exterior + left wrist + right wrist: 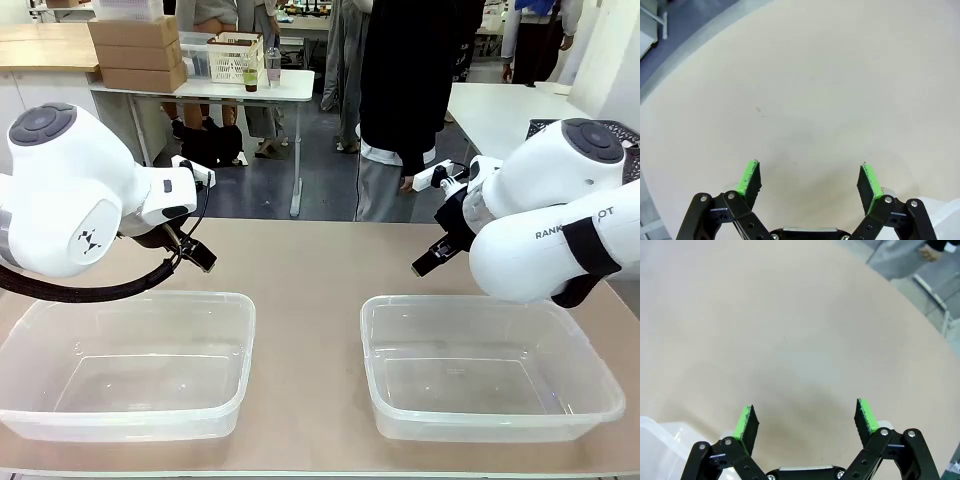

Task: Sort the waste into each basket.
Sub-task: Pick up the Organizing box on the left side of the table and lift it.

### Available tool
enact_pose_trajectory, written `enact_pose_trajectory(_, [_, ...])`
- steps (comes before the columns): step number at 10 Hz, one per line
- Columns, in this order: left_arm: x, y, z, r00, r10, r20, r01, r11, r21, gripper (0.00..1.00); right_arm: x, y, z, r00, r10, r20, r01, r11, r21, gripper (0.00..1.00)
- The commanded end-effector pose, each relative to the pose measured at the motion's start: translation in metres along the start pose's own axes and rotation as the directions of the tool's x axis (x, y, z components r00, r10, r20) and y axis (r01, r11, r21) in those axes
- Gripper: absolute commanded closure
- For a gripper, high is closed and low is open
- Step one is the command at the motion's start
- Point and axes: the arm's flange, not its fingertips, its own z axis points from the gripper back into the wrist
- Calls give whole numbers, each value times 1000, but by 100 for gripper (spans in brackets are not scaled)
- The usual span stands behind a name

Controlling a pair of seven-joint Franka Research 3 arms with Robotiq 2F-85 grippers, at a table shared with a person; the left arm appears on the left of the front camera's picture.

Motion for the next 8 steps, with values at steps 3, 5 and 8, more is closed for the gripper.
enact_pose_trajectory(3, [0,0,0,1000,0,0,0,1000,0,0,0,0,0,1000,-1,0,1,1000,0,0])
enact_pose_trajectory(5, [0,0,0,1000,0,0,0,1000,0,0,0,0,0,1000,-1,0,1,1000,0,0])
enact_pose_trajectory(8, [14,5,86,975,195,-104,-198,980,-23,0,1,-7,93,993,-106,-44,110,990,85,0])
